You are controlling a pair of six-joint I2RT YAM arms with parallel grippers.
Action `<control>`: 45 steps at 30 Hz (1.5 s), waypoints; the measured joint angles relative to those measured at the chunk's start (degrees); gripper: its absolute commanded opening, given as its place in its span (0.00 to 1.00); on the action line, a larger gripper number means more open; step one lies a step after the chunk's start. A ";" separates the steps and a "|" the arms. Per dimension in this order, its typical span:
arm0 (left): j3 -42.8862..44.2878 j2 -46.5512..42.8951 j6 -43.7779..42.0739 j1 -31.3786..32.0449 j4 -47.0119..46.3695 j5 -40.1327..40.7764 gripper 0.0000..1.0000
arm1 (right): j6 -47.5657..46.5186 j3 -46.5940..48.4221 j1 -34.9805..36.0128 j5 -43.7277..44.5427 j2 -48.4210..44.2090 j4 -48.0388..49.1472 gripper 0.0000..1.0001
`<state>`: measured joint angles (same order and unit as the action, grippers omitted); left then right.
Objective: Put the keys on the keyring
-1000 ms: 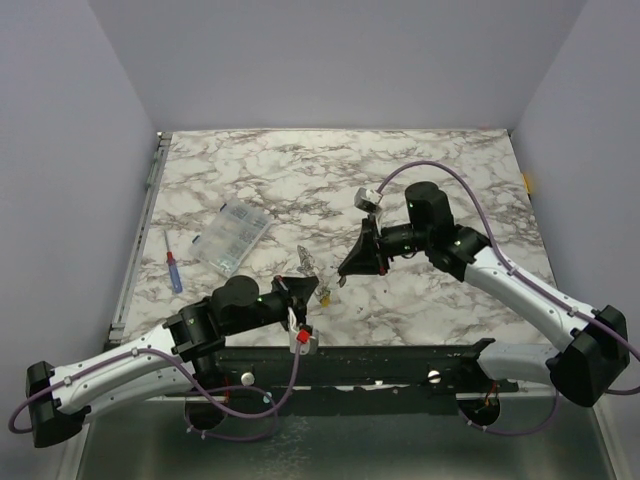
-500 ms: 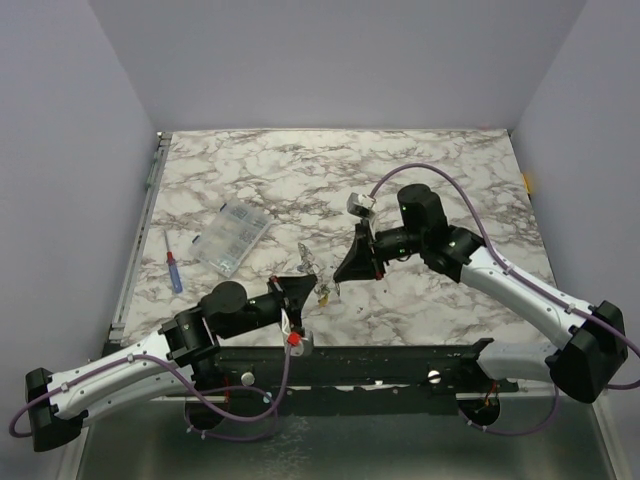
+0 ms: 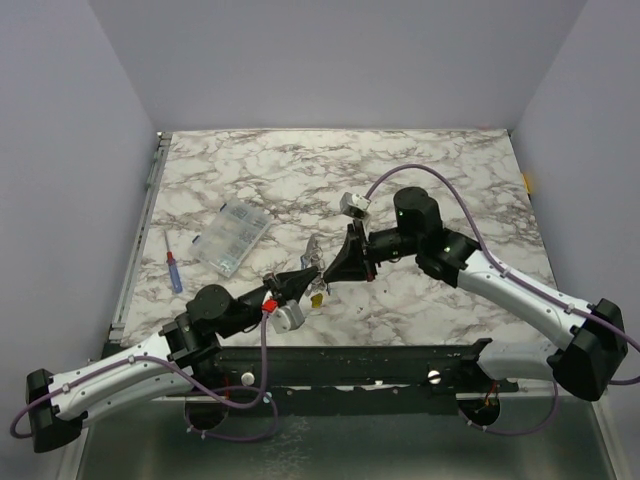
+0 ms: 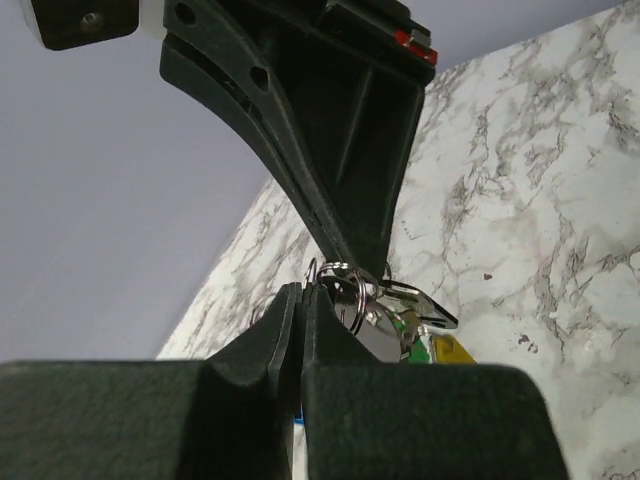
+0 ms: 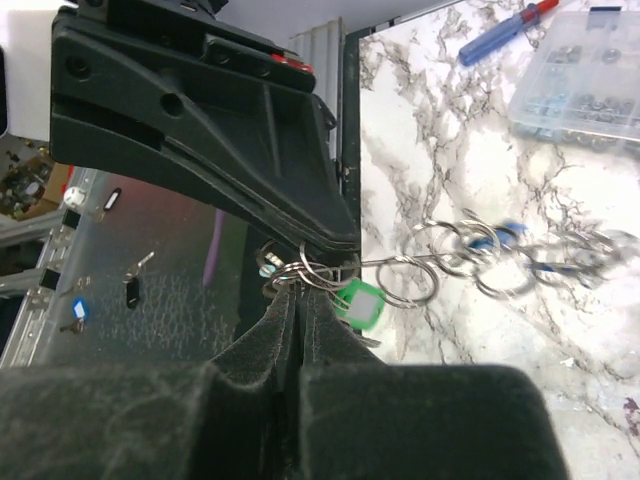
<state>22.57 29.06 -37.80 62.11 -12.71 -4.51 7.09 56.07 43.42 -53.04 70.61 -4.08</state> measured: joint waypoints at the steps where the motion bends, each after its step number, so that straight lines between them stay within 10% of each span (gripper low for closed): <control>1: -0.02 0.07 1.49 0.00 -0.26 0.85 0.00 | 0.15 0.00 0.48 0.28 0.11 0.00 0.01; 28: 1.11 2.08 32.68 0.02 -2.73 11.41 0.00 | -4.42 0.24 3.52 13.66 0.33 -6.75 0.01; 45: 1.38 -0.37 34.10 0.02 -5.25 10.08 0.00 | -11.91 7.50 3.52 32.98 -3.13 -17.27 0.00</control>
<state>23.94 28.69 -3.70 62.13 -17.96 5.56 -4.82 63.57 46.94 -20.05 67.48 -21.34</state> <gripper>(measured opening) 0.018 0.017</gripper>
